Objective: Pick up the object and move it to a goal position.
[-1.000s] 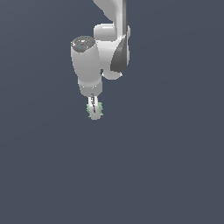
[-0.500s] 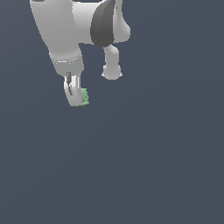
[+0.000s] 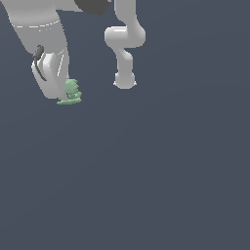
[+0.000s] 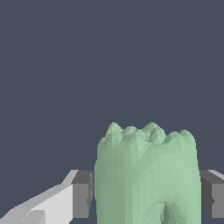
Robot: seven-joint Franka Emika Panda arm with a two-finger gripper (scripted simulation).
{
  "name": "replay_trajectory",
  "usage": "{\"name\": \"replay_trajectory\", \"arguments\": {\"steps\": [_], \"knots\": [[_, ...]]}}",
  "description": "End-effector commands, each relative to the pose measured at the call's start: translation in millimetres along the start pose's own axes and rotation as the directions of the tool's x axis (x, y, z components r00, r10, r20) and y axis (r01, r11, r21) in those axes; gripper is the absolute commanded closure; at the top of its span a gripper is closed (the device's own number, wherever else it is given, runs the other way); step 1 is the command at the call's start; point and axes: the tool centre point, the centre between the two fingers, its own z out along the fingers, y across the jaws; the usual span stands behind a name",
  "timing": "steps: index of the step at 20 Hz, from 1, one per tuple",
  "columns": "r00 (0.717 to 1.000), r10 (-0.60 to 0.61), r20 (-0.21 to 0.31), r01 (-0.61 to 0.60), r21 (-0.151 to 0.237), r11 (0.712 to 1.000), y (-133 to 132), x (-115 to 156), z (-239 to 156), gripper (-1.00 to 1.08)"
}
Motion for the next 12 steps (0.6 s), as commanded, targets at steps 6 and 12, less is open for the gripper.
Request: {"name": "replay_trajectory", "arguments": {"steps": [6, 12], "knots": [[1.000, -0.002, 0.001, 0.002, -0.001, 1.000, -5.1, 25.6, -47.4, 1.08], [1.000, -0.003, 0.001, 0.003, -0.001, 1.000, -9.1, 42.3, -77.2, 1.08]]}}
